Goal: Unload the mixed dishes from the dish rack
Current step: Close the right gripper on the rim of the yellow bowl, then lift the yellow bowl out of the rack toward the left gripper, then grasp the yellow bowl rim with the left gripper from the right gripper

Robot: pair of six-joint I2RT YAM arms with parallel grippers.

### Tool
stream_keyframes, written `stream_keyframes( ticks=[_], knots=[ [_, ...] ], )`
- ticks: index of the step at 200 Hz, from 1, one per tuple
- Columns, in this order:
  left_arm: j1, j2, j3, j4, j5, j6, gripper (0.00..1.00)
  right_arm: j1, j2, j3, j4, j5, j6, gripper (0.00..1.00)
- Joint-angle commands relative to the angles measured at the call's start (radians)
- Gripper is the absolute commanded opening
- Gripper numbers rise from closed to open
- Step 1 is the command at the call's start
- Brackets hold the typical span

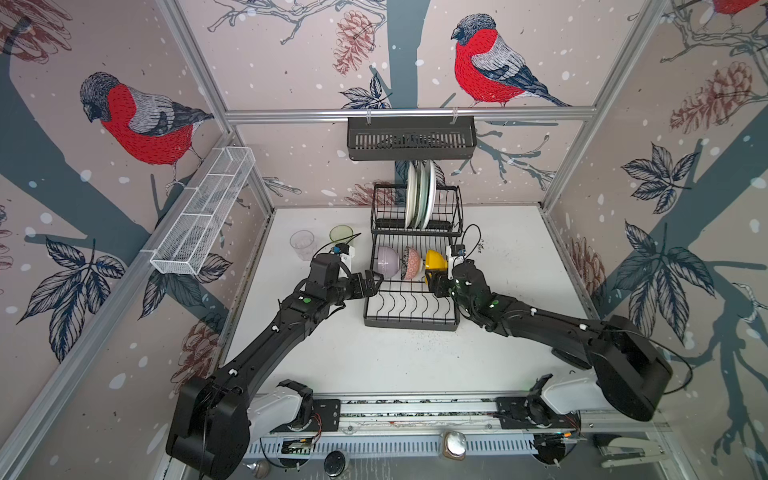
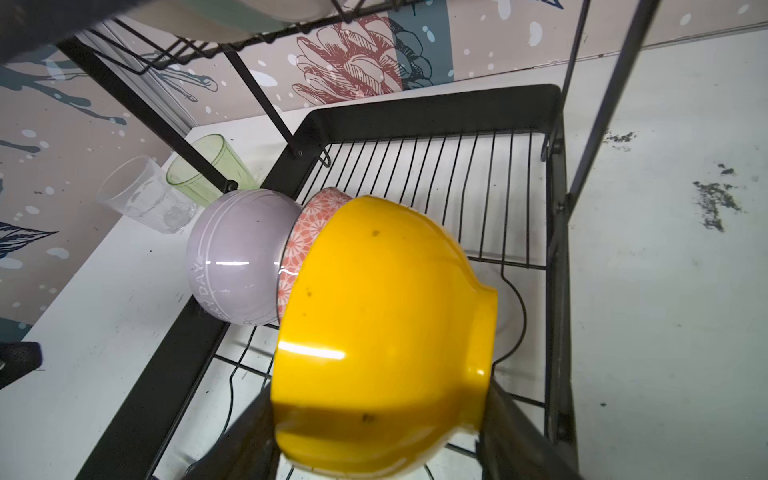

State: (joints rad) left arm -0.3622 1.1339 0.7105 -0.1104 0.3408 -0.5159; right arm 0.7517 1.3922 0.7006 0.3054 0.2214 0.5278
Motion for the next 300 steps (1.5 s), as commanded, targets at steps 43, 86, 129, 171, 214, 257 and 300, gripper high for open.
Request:
stream_keyframes(
  ticks=[43,86,129,171,214,257,300],
  knots=[
    [-0.001,-0.038,-0.044,0.107,0.023,-0.031,0.97,0.006,-0.069,-0.028,0.042,-0.088,0.045,0.52],
    [-0.019,-0.006,-0.05,0.145,0.055,-0.047,0.97,0.017,-0.135,-0.062,0.067,-0.145,0.106,0.51],
    [-0.024,0.024,-0.035,0.186,0.083,-0.081,0.97,0.018,-0.219,-0.06,0.022,-0.154,0.099,0.52],
    [-0.056,0.051,0.002,0.218,0.083,-0.096,0.97,0.02,-0.222,-0.06,0.05,-0.204,0.122,0.53],
    [-0.119,0.094,0.01,0.23,0.072,-0.102,0.97,0.028,-0.236,-0.087,0.11,-0.254,0.16,0.53],
    [-0.162,0.14,0.013,0.288,0.1,-0.144,0.97,0.041,-0.246,-0.107,0.138,-0.305,0.174,0.53],
    [-0.182,0.181,0.03,0.319,0.116,-0.169,0.97,0.066,-0.271,-0.119,0.14,-0.303,0.184,0.54]
  ],
)
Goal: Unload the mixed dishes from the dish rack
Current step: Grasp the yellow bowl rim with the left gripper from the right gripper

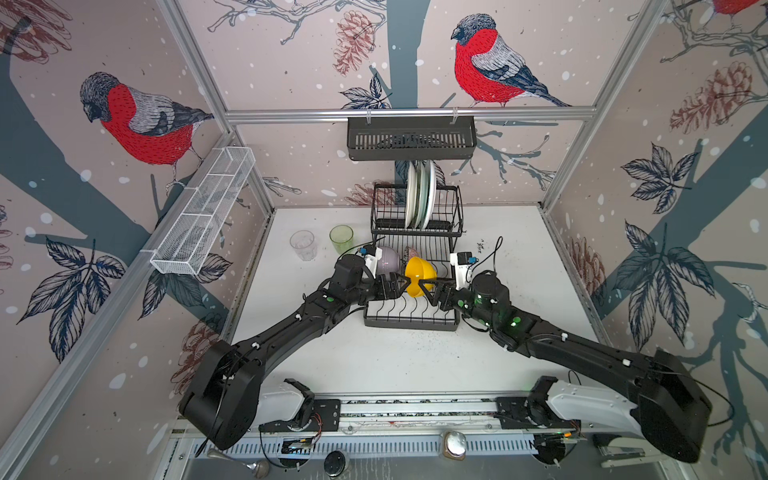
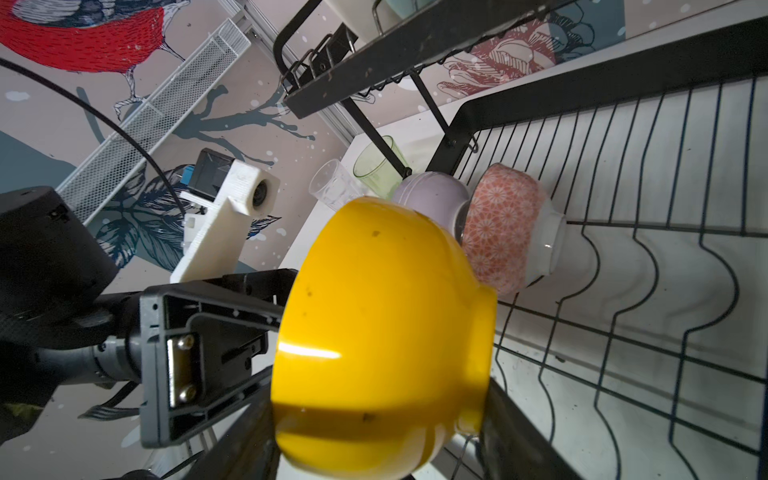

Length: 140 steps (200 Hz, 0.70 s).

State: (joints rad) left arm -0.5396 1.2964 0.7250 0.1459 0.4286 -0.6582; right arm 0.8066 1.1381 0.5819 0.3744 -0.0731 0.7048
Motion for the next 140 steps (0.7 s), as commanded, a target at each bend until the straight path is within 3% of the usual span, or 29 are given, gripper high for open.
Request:
stream_keyframes(
  ticks=[1,125,140],
  knots=[
    [-0.005,0.019,0.016,0.063,0.03,-0.028,0.97,0.011,-0.018,-0.001,0.071,-0.008,0.007,0.54],
    [-0.023,0.099,0.047,0.138,0.068,-0.075,0.97,0.024,-0.054,-0.01,0.094,-0.035,0.027,0.56],
    [-0.022,0.098,0.037,0.159,0.067,-0.093,0.91,0.024,-0.051,-0.006,0.092,-0.034,0.024,0.56]
  ],
)
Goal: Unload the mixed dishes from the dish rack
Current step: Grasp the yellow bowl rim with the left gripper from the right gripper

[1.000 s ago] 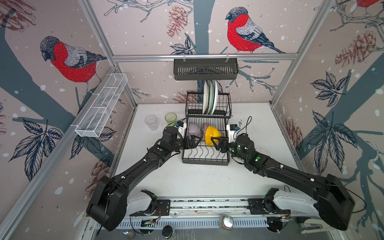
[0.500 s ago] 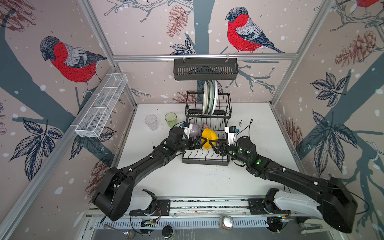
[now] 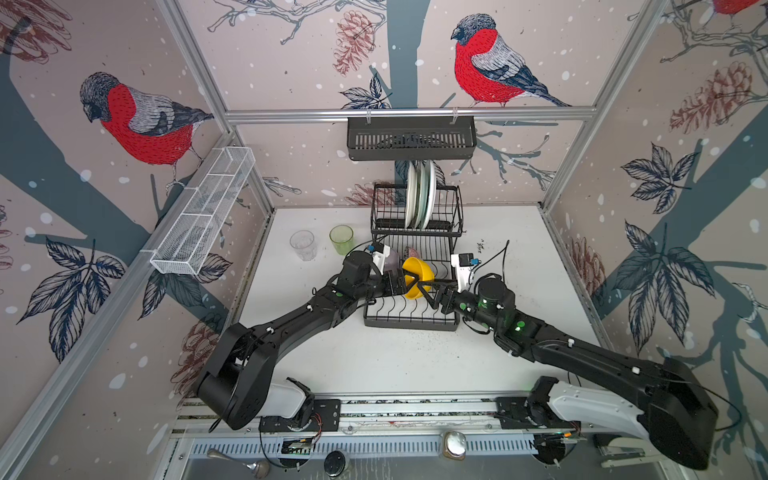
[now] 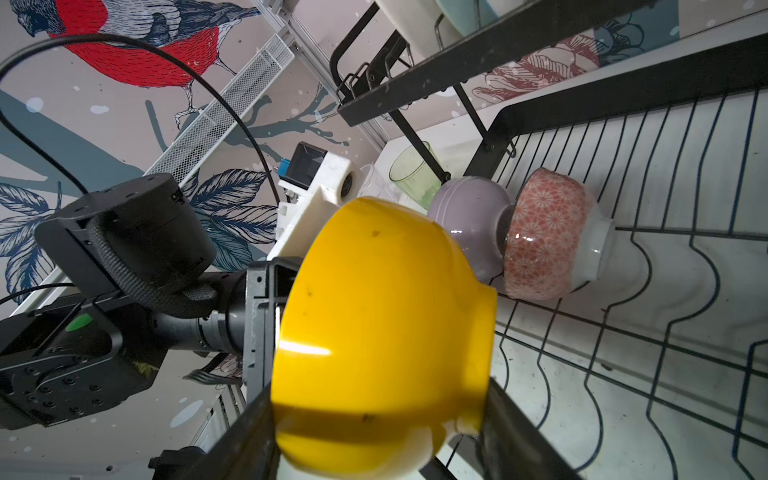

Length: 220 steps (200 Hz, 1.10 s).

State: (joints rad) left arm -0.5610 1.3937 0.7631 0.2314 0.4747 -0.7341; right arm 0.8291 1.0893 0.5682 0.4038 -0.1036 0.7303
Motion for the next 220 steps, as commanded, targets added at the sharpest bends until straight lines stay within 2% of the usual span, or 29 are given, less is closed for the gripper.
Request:
stream_keyframes(
  ticks=[1,52,86,148,176,189,210,220],
  knots=[
    [-0.001,0.0,-0.001,0.077,0.021,-0.019,0.9,0.002,-0.002,0.008,0.063,-0.003,-0.002,0.56],
    [-0.001,-0.019,-0.038,0.142,0.035,-0.065,0.64,0.002,0.003,0.011,0.073,-0.02,0.003,0.6],
    [-0.001,-0.031,-0.06,0.171,0.049,-0.086,0.53,0.001,0.01,-0.002,0.096,-0.048,0.009,0.61],
    [-0.002,-0.057,-0.086,0.18,0.053,-0.093,0.43,0.0,0.035,-0.008,0.129,-0.1,0.027,0.6],
    [-0.002,-0.049,-0.081,0.199,0.068,-0.105,0.25,-0.001,0.029,-0.016,0.136,-0.096,0.029,0.61],
    [-0.001,-0.047,-0.081,0.204,0.07,-0.109,0.23,-0.001,0.027,-0.017,0.137,-0.096,0.031,0.61],
    [-0.002,-0.047,-0.083,0.195,0.075,-0.104,0.11,-0.001,0.024,-0.022,0.14,-0.098,0.033,0.63],
    [-0.001,-0.05,-0.084,0.193,0.077,-0.102,0.1,-0.002,0.023,-0.025,0.142,-0.098,0.034,0.64]
  ],
)
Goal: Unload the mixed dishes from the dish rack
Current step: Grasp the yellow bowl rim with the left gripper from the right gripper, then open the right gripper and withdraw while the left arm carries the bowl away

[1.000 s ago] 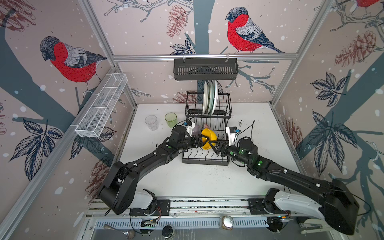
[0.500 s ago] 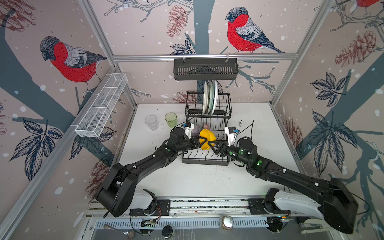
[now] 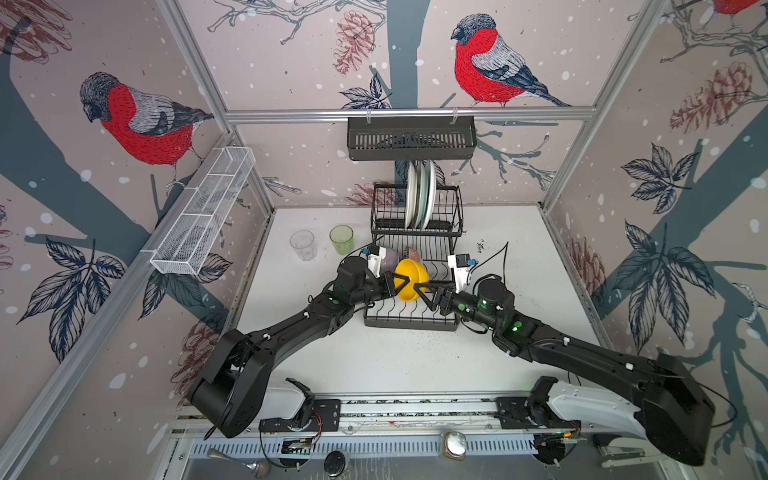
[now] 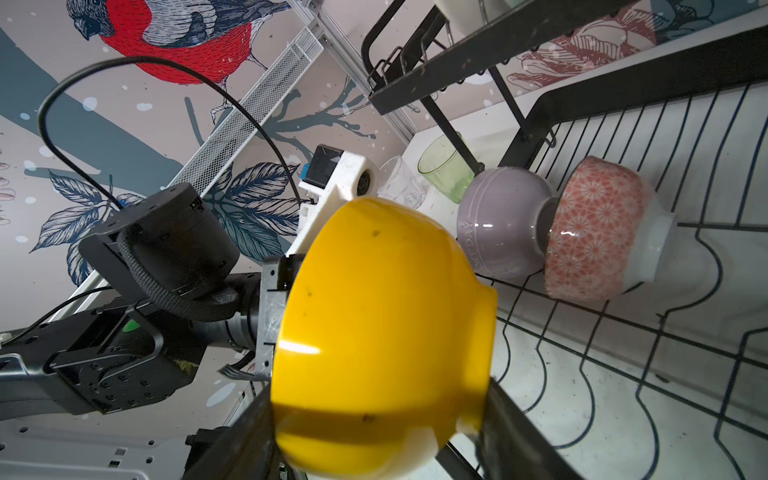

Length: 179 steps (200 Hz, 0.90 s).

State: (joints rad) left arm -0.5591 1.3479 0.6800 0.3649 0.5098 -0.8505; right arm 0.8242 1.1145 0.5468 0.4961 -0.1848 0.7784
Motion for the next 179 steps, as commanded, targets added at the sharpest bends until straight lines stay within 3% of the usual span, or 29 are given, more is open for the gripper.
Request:
stream_keyframes(
  ticks=[1,27,43,95,179],
  knots=[
    [-0.003,-0.004,-0.002,0.059,0.042,0.014,0.1,0.004,-0.002,-0.005,0.05,-0.016,-0.014,0.64],
    [-0.002,-0.017,-0.009,0.054,0.038,0.014,0.07,0.004,-0.005,-0.015,0.055,-0.013,-0.007,0.69],
    [-0.003,-0.028,-0.015,0.05,0.034,0.014,0.0,0.004,-0.01,-0.022,0.057,-0.009,-0.003,0.74],
    [-0.004,-0.05,-0.017,0.025,0.045,0.034,0.0,0.004,-0.046,-0.045,0.044,0.05,-0.014,0.96],
    [0.0,-0.076,0.078,-0.273,-0.057,0.204,0.0,0.007,-0.096,-0.092,0.002,0.196,-0.008,1.0]
  ],
)
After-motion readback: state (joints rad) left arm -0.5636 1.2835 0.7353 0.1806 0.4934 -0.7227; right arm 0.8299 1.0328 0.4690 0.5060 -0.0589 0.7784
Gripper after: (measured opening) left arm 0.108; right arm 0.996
